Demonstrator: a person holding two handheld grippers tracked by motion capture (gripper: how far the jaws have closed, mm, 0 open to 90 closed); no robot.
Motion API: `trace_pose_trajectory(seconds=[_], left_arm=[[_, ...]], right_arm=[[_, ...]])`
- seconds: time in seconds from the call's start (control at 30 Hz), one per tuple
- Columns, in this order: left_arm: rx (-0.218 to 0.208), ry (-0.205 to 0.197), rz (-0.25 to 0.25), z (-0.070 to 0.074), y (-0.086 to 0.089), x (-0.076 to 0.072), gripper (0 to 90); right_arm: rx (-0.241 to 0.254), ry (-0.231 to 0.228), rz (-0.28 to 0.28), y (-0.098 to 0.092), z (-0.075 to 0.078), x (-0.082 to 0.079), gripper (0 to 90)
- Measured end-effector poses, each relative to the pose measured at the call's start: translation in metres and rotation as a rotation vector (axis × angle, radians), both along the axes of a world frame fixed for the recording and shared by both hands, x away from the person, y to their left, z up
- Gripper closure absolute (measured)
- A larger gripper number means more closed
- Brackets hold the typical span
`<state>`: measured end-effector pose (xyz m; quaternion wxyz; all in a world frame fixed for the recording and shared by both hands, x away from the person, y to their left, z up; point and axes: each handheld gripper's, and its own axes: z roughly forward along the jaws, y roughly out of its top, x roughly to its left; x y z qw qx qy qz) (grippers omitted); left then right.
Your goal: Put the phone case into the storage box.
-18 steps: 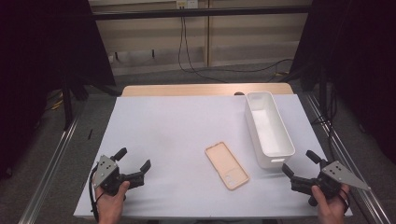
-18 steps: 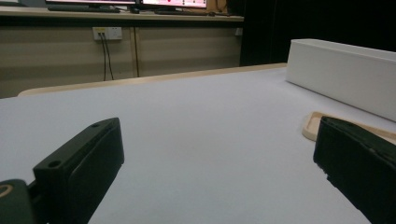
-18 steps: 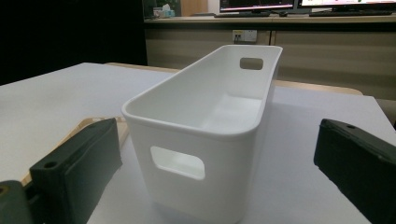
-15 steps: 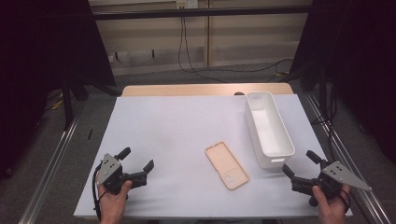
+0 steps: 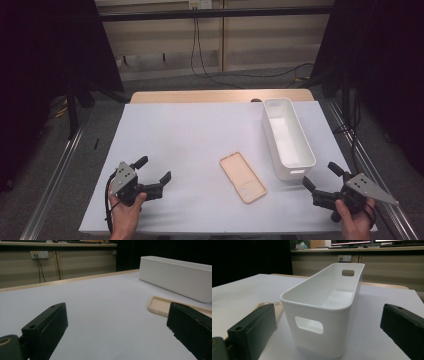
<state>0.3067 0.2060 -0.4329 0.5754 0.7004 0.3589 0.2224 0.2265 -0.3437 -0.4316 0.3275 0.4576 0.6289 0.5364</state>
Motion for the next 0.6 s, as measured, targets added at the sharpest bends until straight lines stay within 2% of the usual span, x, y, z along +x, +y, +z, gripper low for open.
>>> trace_pose_trajectory(seconds=[0.13,0.27,0.33,0.47,0.6], left_arm=[[-0.012,0.005,-0.029,0.0,-0.002,0.004,4.8],[0.001,0.01,-0.047,0.001,-0.007,0.008,4.8],[-0.006,0.018,-0.049,0.001,-0.009,0.008,4.7],[-0.004,0.01,-0.084,0.003,-0.016,0.011,4.6],[-0.035,0.004,-0.114,0.004,-0.028,0.017,3.2]], right_arm=[[0.001,0.0,-0.001,0.001,0.0,0.0,0.1],[0.004,0.0,-0.005,0.001,0.0,0.0,0.1],[0.008,0.0,-0.007,0.001,0.001,0.0,0.1],[0.002,0.003,-0.001,0.002,0.0,0.0,0.0],[0.003,-0.001,0.004,0.003,0.0,0.0,0.0]])
